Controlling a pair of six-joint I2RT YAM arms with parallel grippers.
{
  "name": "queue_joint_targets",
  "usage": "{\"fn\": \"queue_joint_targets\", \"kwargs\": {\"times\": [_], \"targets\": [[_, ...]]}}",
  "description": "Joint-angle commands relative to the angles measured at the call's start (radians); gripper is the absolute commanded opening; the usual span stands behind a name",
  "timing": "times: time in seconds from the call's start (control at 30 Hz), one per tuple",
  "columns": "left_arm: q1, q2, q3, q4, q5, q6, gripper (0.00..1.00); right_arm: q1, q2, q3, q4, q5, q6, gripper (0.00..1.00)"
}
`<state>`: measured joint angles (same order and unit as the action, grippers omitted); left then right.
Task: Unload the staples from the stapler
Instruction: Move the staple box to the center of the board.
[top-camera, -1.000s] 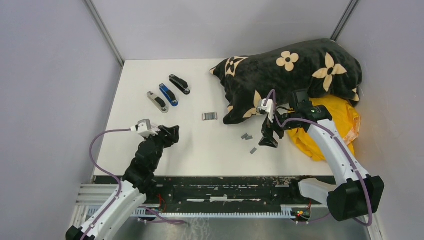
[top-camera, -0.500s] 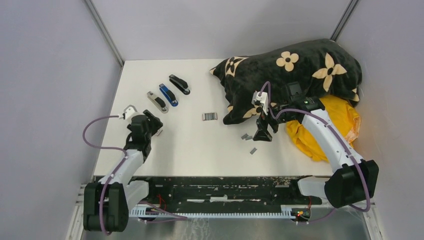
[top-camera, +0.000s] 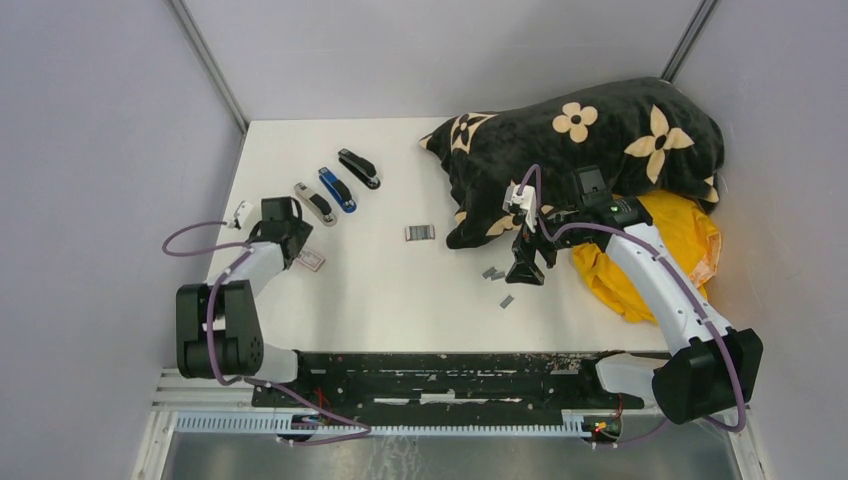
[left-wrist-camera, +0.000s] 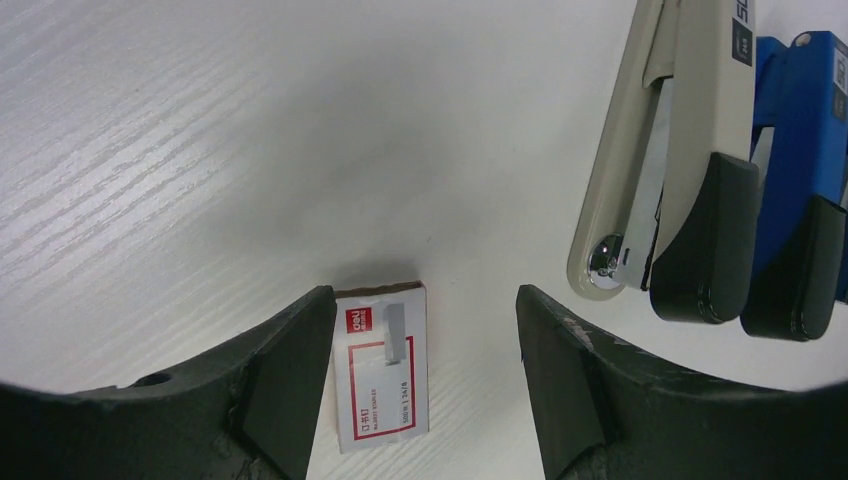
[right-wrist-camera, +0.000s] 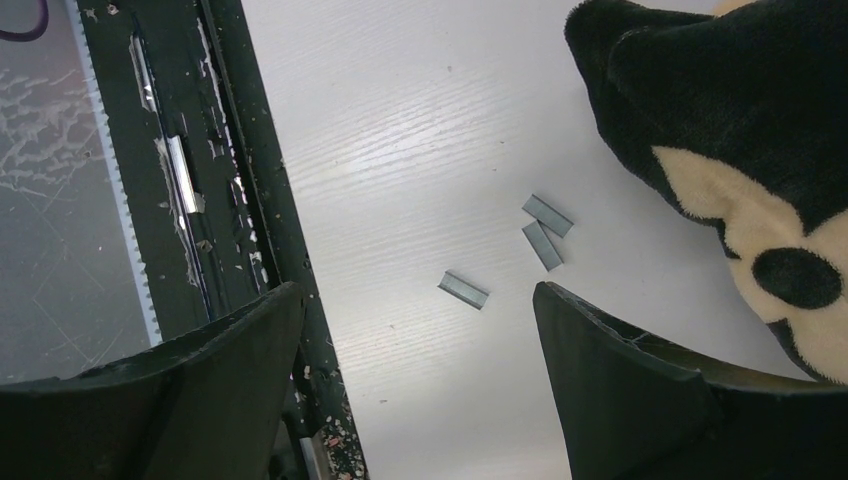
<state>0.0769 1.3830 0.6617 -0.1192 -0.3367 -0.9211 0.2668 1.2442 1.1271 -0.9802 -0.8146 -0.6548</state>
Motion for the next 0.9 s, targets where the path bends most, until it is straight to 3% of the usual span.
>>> {"fn": "queue_joint_targets", "kwargs": {"times": [0.0,0.47,0.87], "targets": [[0.004,0.080,0.126,-0.133,-0.057,-0.043,0.73,0.003,-0.010,-0.006,0.029,-0.003,0.007,0.92],[0.006,0.300,0.397,-0.430,-0.081,0.008,0.57,0.003,-0.014,-0.011,0.032,0.000,0.006,0.92],[0.006,0.307,0.371,-0.396,-0.033,0.006,0.57,0.004,-0.027,-0.013,0.031,-0.001,0.004,0.92]]}}
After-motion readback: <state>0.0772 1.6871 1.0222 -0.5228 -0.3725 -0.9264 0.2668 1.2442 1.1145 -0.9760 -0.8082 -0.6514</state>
